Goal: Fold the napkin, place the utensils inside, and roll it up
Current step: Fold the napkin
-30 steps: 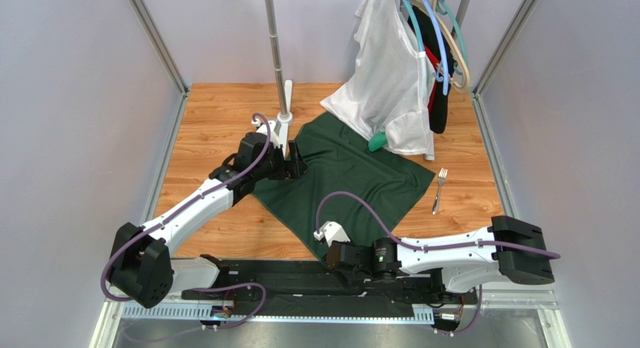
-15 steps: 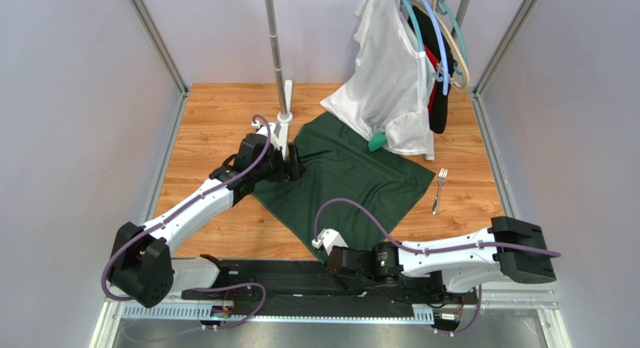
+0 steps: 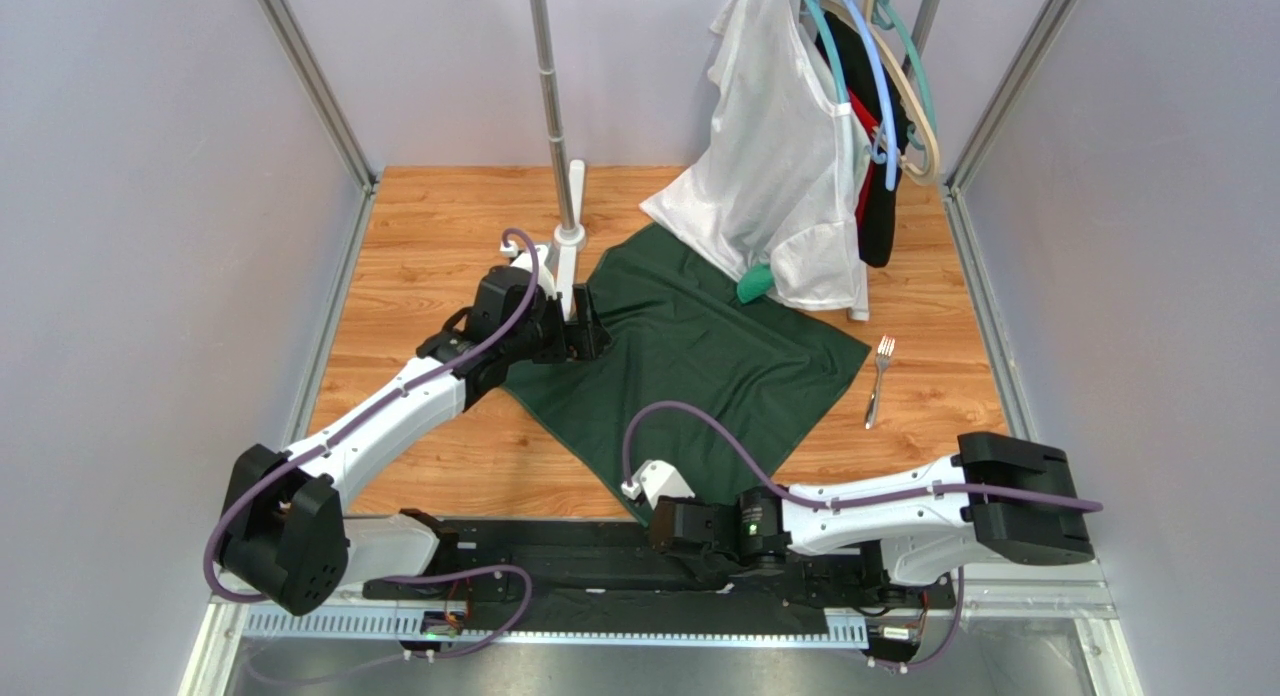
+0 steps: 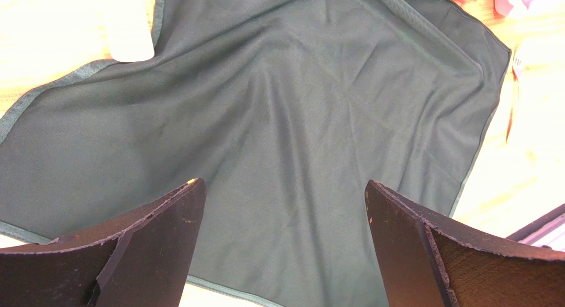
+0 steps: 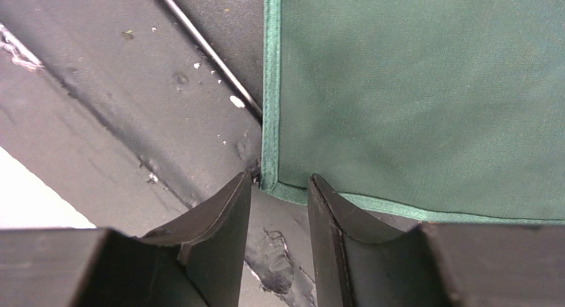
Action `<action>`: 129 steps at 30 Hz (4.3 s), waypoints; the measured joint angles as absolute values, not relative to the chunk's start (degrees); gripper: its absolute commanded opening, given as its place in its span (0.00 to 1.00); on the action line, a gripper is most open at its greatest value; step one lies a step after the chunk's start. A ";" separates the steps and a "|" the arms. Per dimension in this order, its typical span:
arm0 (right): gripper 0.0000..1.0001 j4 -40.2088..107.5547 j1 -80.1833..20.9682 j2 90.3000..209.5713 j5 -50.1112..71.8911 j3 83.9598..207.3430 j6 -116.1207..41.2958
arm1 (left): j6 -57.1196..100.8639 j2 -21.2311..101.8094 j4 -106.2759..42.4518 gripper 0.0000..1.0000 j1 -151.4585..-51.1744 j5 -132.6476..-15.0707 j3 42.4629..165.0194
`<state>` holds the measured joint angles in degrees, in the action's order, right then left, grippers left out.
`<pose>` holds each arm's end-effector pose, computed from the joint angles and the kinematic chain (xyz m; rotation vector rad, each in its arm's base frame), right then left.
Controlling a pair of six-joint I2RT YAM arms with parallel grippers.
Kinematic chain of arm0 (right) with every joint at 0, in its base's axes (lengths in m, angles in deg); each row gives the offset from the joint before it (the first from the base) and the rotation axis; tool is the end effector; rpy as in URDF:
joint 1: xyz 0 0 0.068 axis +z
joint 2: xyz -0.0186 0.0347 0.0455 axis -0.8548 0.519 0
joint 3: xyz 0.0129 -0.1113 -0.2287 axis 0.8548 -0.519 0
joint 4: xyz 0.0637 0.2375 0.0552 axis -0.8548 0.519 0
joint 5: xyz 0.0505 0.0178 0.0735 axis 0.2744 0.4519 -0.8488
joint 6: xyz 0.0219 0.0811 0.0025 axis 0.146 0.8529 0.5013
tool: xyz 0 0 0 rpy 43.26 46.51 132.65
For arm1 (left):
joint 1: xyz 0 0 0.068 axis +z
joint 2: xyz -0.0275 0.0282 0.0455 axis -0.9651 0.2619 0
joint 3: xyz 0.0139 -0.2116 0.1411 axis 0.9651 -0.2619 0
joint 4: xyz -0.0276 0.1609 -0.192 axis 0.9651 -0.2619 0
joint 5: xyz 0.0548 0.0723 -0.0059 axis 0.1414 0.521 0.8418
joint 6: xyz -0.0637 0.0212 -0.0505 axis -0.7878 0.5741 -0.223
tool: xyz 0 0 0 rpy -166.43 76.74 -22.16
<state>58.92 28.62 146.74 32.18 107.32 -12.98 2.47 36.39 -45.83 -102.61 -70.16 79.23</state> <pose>0.0286 0.2431 0.1126 -1.2156 2.4250 0.3208 0.2636 -0.1457 0.2200 -0.0167 2.2702 -0.6505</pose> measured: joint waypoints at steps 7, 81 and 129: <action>0.31 59.10 28.62 148.43 33.03 108.47 -12.76 | 2.49 35.93 -46.22 0.99 -102.39 -70.31 79.23; 0.00 89.50 24.99 147.59 40.99 131.77 -11.82 | 4.22 26.33 -57.09 0.99 -98.87 -72.36 81.81; 0.00 98.64 44.22 152.82 36.25 141.96 -0.55 | 5.25 24.13 -59.58 0.99 -97.91 -74.20 82.62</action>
<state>98.64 44.22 152.82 36.25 141.96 -0.55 5.25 24.13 -59.58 -97.91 -74.20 82.62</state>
